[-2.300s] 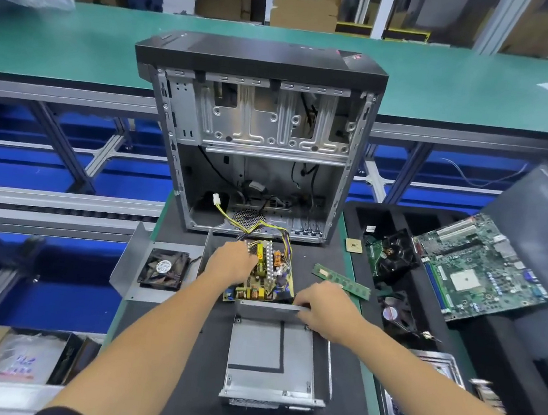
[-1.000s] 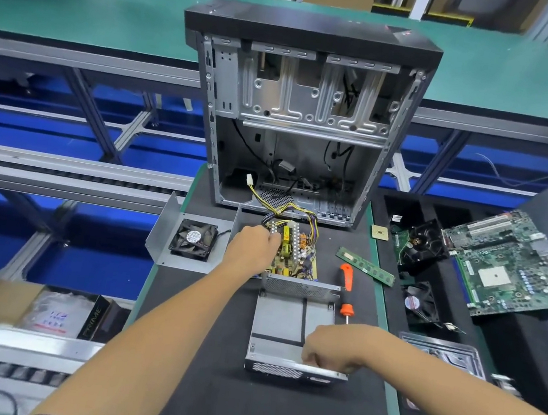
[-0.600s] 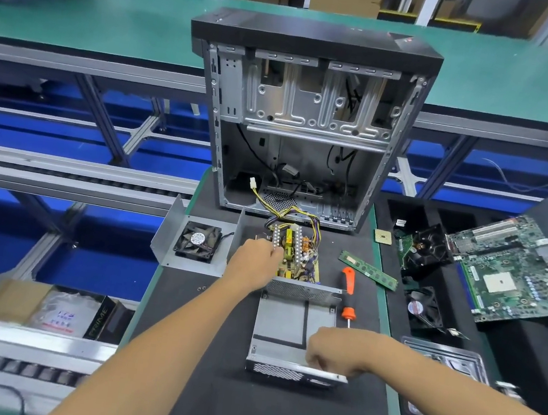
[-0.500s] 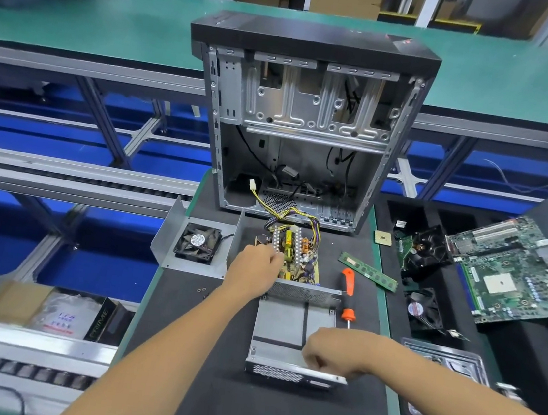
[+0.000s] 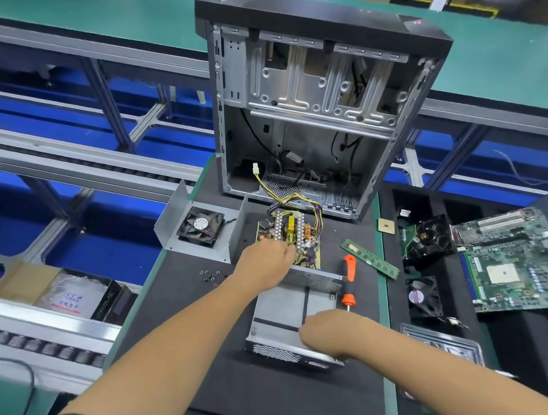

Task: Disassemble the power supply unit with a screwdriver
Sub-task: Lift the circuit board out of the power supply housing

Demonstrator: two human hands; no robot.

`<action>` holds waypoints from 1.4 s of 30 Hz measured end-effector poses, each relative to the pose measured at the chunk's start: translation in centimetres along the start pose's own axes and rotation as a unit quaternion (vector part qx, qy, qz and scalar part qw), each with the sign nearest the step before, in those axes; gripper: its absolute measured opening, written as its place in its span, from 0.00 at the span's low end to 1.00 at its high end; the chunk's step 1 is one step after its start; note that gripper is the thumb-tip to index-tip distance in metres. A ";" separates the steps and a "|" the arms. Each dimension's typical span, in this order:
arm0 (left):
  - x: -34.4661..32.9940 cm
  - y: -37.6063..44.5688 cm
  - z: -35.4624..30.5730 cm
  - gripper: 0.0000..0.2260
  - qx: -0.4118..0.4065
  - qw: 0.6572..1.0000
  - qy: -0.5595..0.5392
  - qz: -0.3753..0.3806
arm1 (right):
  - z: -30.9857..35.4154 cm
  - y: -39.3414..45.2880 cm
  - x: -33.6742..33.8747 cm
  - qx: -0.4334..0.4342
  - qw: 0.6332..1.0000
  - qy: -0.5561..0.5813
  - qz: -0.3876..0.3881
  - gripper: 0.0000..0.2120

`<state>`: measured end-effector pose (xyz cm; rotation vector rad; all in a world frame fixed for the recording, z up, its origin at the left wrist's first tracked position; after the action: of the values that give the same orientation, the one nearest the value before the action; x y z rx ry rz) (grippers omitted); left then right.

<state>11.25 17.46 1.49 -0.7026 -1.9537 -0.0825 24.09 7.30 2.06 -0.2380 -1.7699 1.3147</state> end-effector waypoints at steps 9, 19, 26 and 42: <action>0.1 0.1 -0.1 0.20 0.006 1.000 0.015 0.013 | -2.1 -0.7 1.6 0.018 0.980 0.189 0.065 0.05; 1.5 -0.1 -0.4 0.20 0.004 0.998 -0.044 0.040 | -0.7 0.2 7.0 0.063 0.922 0.362 -0.123 0.07; 5.5 -1.3 3.4 0.21 0.008 0.996 -0.090 -0.022 | 2.2 4.0 10.5 0.025 0.901 0.371 -0.224 0.09; 6.1 -1.7 4.6 0.22 0.006 0.995 -0.093 -0.026 | 4.7 8.8 12.7 -0.032 0.956 0.185 -0.227 0.09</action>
<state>4.82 20.32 4.79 -0.6709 -2.1497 -0.0392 10.22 15.57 1.22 -0.0946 -1.4369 0.8214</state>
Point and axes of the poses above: each hand's wrist, its own y-axis towards the middle knuckle, its own x-axis out of the back of the hand, z = x × y, the point moved 1 cm from there along y, towards the middle knuckle, and after that the axes turned 11 degrees about z, right-handed, at the moved point
